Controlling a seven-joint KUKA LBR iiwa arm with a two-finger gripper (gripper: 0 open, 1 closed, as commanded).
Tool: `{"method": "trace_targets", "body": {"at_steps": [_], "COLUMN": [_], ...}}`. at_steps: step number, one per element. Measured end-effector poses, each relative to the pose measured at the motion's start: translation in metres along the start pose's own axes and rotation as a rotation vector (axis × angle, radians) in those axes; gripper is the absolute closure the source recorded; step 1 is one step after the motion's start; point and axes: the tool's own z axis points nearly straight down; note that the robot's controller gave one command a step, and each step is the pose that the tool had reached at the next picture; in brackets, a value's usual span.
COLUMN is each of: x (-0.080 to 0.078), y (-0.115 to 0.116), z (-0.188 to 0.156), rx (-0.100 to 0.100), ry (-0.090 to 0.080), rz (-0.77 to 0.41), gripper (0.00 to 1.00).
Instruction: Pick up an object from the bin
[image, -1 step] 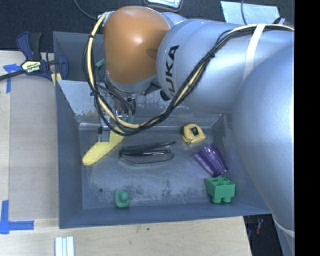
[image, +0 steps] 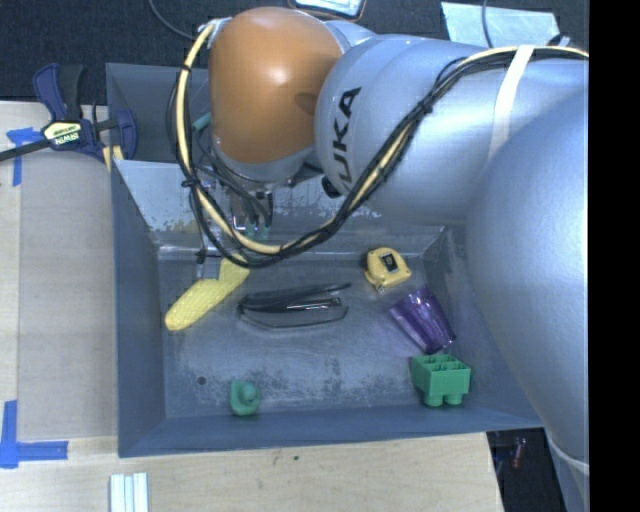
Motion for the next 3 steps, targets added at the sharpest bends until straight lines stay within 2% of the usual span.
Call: {"method": "trace_targets", "body": {"at_steps": [1,2,3], "x": [-0.003,0.011,0.0], "y": [-0.021,-0.033,-0.024], "z": [0.098,0.061,0.116], "rx": [0.0,-0.001,0.0], "ry": [-0.002,-0.012,-0.003], "rz": [-0.265,-0.325,-0.429], "gripper": [0.0,0.0,0.0]}}
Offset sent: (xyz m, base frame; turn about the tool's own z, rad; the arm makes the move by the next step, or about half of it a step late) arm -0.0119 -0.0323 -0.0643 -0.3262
